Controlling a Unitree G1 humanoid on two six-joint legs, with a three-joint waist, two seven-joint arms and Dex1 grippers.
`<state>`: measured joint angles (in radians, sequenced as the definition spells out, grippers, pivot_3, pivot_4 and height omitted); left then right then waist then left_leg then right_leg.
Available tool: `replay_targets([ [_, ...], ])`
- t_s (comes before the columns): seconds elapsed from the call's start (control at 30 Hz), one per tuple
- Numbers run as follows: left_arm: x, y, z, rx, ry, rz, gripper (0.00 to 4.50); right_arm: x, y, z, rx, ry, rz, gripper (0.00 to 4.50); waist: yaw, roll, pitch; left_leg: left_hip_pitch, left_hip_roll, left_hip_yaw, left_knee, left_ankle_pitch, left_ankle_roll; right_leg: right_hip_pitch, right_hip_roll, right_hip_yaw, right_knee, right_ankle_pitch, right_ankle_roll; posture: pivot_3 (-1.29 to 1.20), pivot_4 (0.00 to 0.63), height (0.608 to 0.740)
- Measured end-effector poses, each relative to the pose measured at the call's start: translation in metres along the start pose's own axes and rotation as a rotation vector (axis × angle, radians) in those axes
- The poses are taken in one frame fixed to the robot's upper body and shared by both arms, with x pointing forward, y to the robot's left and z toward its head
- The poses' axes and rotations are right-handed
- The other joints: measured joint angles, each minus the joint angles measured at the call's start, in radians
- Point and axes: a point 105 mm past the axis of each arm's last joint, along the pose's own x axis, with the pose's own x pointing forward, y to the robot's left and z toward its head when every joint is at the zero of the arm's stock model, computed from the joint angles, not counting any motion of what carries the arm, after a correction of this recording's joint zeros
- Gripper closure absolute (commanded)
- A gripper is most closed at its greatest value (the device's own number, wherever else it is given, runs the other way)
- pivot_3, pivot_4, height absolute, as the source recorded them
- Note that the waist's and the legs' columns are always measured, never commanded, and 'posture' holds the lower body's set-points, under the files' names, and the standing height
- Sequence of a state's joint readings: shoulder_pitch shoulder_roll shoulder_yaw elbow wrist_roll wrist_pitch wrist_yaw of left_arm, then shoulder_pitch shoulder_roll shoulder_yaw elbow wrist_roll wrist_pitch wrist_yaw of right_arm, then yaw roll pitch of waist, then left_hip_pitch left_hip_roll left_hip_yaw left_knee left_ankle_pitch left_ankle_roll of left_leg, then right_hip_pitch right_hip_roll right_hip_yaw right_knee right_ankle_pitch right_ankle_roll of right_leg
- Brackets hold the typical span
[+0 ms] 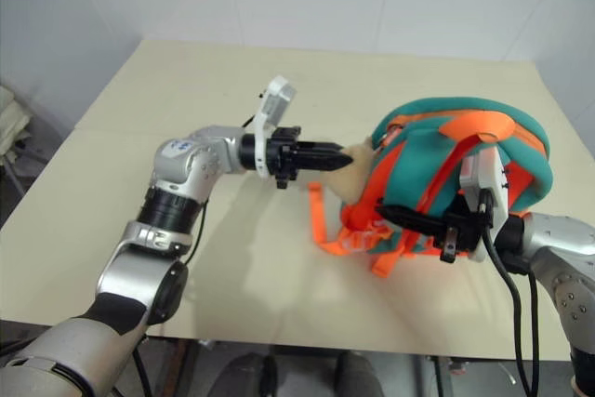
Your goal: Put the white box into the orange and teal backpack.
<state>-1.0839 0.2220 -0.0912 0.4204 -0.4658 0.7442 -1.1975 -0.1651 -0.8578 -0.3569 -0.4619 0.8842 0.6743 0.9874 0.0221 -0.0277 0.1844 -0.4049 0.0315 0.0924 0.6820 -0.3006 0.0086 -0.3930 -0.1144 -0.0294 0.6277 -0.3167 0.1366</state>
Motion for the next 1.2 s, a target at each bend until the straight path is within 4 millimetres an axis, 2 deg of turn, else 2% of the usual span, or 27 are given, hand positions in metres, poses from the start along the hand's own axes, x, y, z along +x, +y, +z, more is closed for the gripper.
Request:
replay_targets([
  [0.27,-0.003,-0.008,0.002,0.073,0.064,-0.016,4.19,0.0,-0.001,0.0,-0.011,0.0,-0.005,3.92,-0.002,0.0,0.0,0.0,0.0,0.0,0.0,0.0,0.0,0.0,0.0,0.001,0.0,0.0,0.0,0.0,0.15,0.74],
  [0.53,-0.032,-0.018,0.002,0.127,0.159,0.006,4.19,-0.001,-0.001,0.0,-0.018,0.002,-0.005,3.92,-0.011,0.0,0.0,0.0,0.0,0.0,-0.001,0.0,0.0,0.0,0.0,0.001,0.0,0.0,0.0,0.0,0.15,0.74],
  [0.9,-0.053,-0.004,0.011,0.164,0.182,0.094,4.19,-0.002,-0.004,-0.003,-0.009,0.011,-0.008,3.92,-0.011,0.0,0.0,0.0,0.0,0.0,-0.001,0.0,0.0,0.0,0.0,0.001,0.0,0.0,0.0,0.0,0.15,0.74],
  [1.2,-0.065,-0.003,-0.005,0.152,0.282,0.079,4.19,-0.002,-0.004,-0.004,-0.012,0.018,-0.008,3.92,-0.019,0.0,0.0,0.0,0.0,0.0,-0.001,0.0,0.0,0.0,0.0,0.001,0.0,0.0,0.0,0.0,0.15,0.74],
])
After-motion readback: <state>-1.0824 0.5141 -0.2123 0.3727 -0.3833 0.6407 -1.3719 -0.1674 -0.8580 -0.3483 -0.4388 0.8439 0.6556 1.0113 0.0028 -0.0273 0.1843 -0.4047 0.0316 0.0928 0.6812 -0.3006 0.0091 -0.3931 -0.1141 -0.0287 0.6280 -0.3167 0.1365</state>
